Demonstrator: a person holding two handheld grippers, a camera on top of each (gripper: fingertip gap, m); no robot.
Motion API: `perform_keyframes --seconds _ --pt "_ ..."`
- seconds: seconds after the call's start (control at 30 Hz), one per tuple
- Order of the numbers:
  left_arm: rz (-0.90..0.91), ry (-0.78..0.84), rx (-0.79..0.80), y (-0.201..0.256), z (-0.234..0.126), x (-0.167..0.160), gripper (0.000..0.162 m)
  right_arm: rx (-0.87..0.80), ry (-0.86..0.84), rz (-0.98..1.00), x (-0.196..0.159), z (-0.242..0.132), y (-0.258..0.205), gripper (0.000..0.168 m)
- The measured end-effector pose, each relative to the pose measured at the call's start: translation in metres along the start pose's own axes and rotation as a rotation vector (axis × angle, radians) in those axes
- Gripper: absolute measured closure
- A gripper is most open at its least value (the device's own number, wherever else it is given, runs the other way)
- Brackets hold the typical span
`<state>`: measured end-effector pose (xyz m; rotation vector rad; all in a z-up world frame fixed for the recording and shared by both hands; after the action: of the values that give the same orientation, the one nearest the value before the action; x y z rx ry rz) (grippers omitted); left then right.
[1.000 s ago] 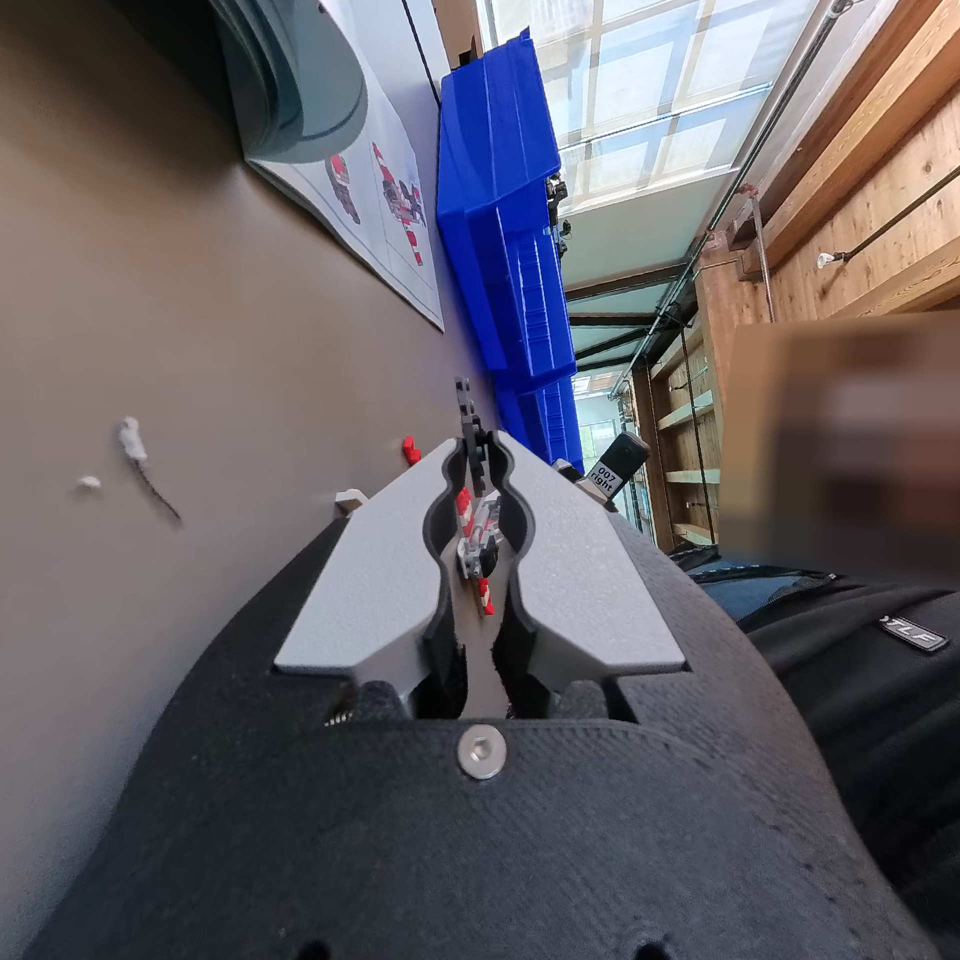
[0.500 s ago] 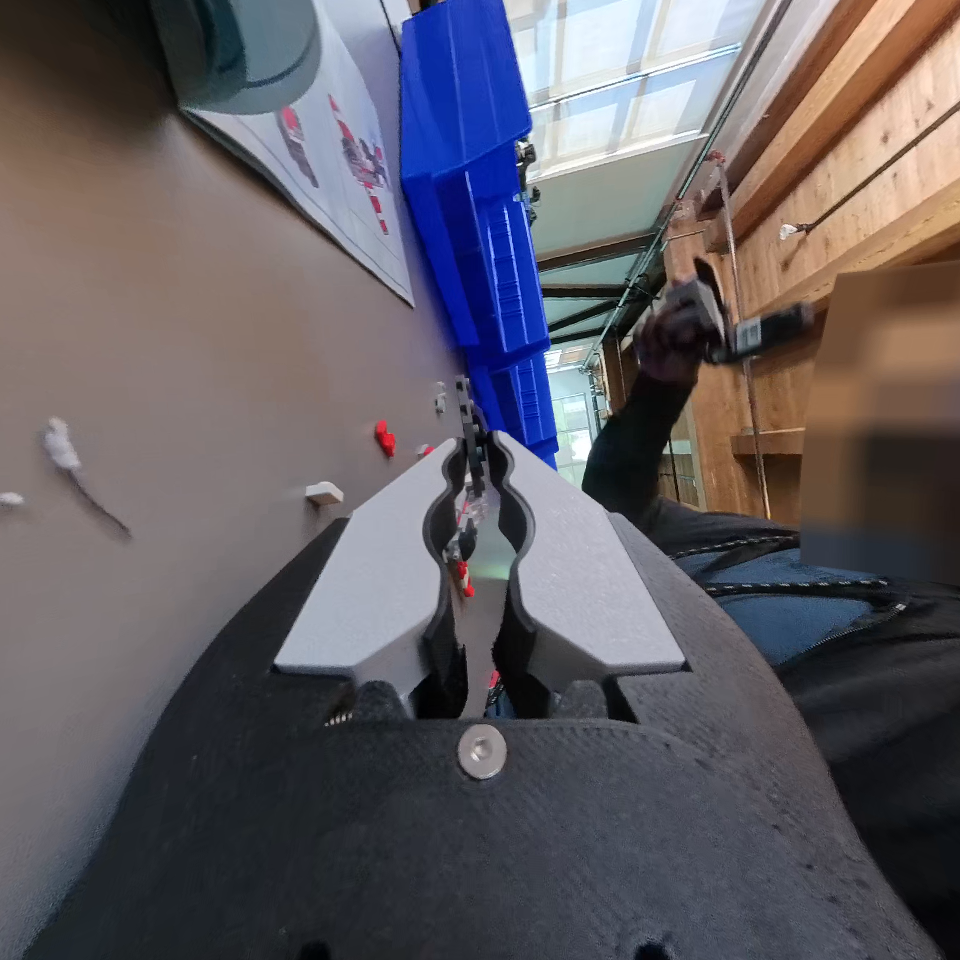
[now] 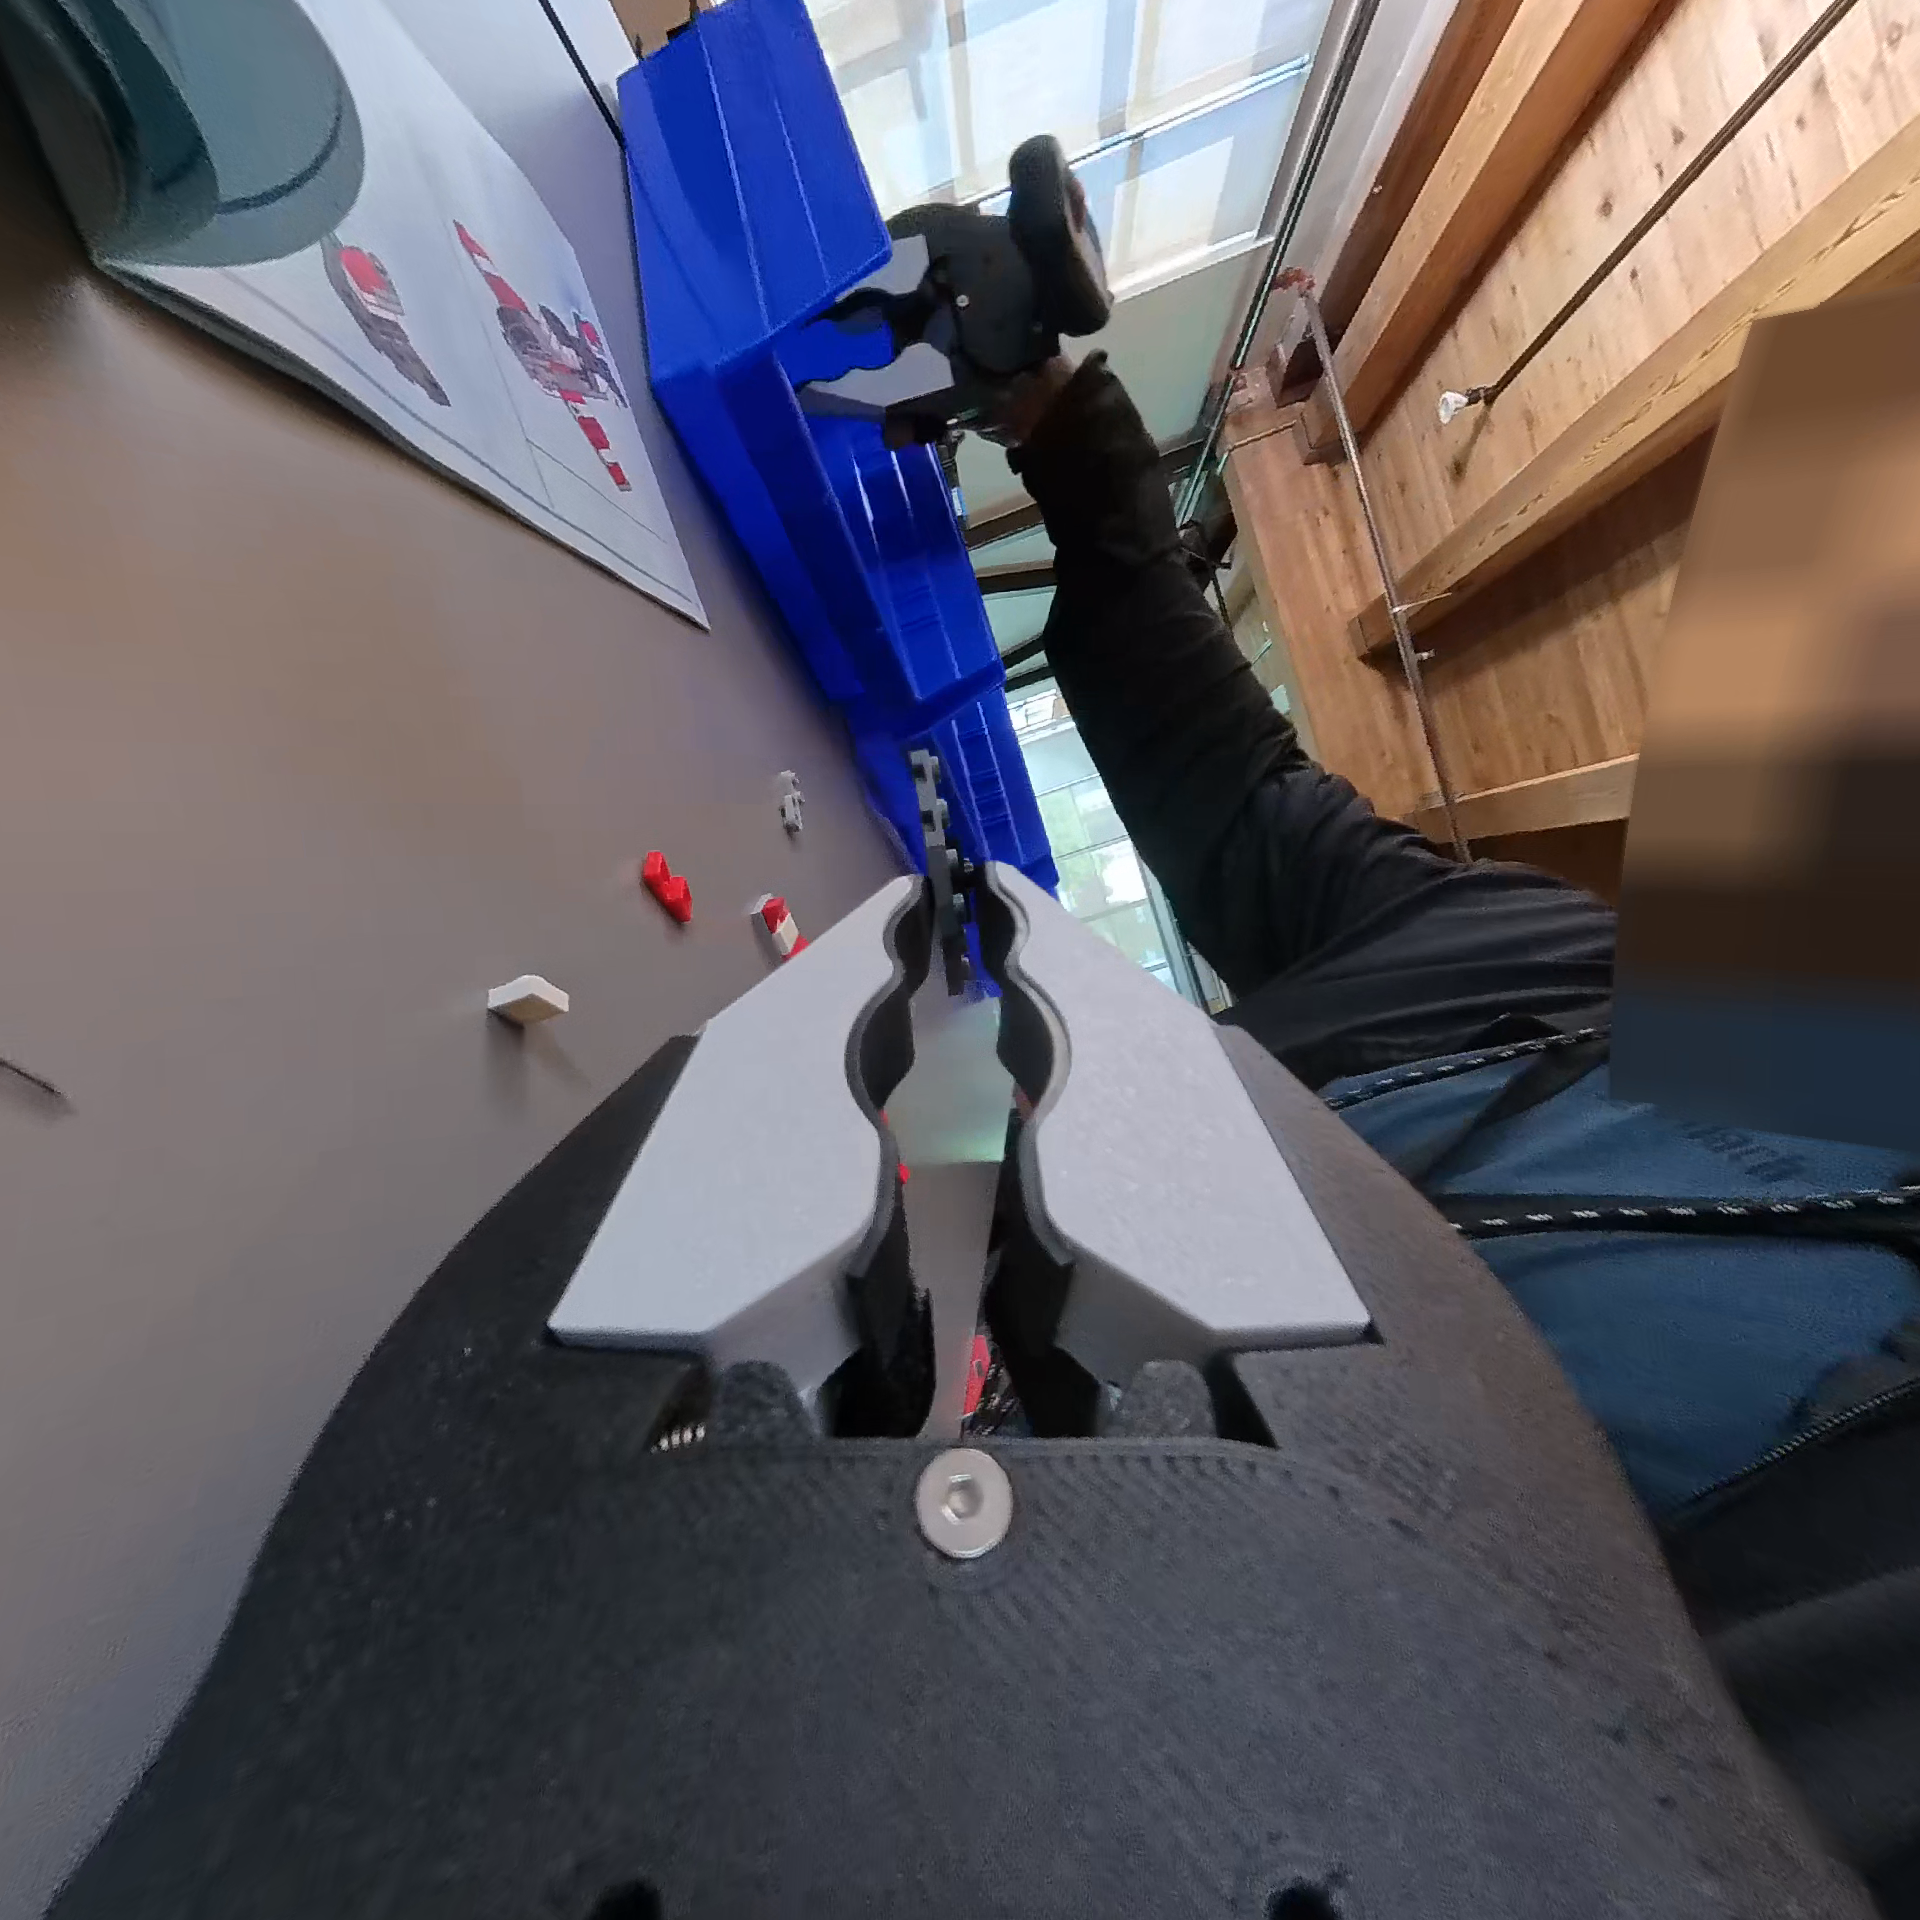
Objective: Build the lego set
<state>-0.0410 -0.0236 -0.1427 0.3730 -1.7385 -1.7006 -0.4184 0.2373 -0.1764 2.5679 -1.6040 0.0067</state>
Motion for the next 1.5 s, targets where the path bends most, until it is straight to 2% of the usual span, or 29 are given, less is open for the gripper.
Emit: perform_keyframes --seconds 0.3,0.57,0.67,0.73,0.9,1.0,1.1,1.23,1.3,1.4,1.5 --pt "-0.034 -0.013 -0.015 -0.001 0.000 0.001 0.154 0.004 0.007 0.028 -0.007 0.018 0.007 0.135" --pt "-0.024 -0.005 -0.016 0.000 0.000 0.001 0.154 0.030 -0.005 0.048 -0.006 0.019 0.005 0.150" --pt "-0.018 0.005 -0.033 0.002 -0.002 0.002 0.155 -0.028 -0.012 0.085 -0.007 0.013 0.008 0.150" --pt "-0.016 0.014 -0.045 0.004 -0.003 0.004 0.154 -0.089 0.059 0.144 0.004 -0.006 0.008 0.151" --pt "0.002 0.014 -0.029 0.003 -0.002 0.011 0.155 -0.233 0.294 0.233 0.065 -0.085 -0.033 0.150" --pt "0.014 0.007 -0.007 -0.002 0.001 0.025 0.155 -0.265 0.463 0.281 0.125 -0.125 -0.085 0.151" --pt "0.016 -0.010 0.019 -0.009 0.005 0.035 0.155 -0.252 0.641 0.340 0.195 -0.139 -0.144 0.151" --pt "0.037 0.007 0.067 -0.009 -0.001 0.035 0.155 -0.192 0.805 0.421 0.288 -0.118 -0.212 0.151" --pt "0.052 -0.001 0.106 -0.013 -0.010 0.033 0.154 -0.191 0.819 0.487 0.323 -0.097 -0.232 0.151" --pt "0.067 0.011 0.112 -0.010 -0.027 0.042 0.154 -0.208 0.774 0.552 0.358 -0.066 -0.253 0.151" --pt "0.076 0.027 0.110 -0.007 -0.041 0.048 0.154 -0.233 0.689 0.603 0.375 -0.041 -0.262 0.151"
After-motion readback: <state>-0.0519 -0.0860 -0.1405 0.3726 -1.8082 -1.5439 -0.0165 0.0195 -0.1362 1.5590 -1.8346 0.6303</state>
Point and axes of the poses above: each gripper's, where its closed fingertips meet, z out along the fingers, x out of its top, y = z × x across the jaws, the point moved 2 cm from there along -z, back along the fingers, and after that the axes turned 3 degrees about -z, right-handed, at the moved point
